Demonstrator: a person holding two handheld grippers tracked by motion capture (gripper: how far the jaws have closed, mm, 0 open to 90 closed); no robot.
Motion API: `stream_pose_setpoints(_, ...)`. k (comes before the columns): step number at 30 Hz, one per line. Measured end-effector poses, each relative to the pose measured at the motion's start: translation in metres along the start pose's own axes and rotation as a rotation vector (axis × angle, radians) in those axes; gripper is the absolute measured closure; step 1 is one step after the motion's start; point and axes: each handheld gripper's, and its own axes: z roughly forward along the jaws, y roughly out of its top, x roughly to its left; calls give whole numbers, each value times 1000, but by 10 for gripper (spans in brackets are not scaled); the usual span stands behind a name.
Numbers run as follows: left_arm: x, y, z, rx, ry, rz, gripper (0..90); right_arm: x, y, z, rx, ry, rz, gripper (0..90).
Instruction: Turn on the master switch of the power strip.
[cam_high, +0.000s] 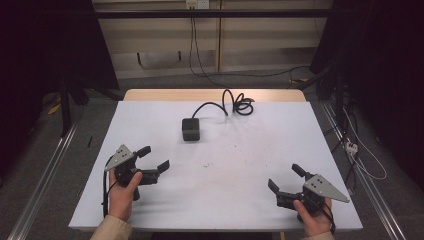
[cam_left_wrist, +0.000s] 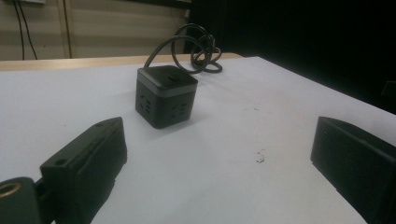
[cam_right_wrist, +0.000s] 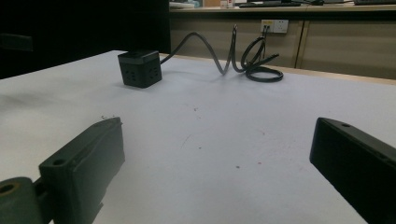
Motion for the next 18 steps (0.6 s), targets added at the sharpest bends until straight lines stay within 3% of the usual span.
stream_pose_setpoints(18,6,17,26,29,-6,6,38,0,0,0,3,16,-10,29)
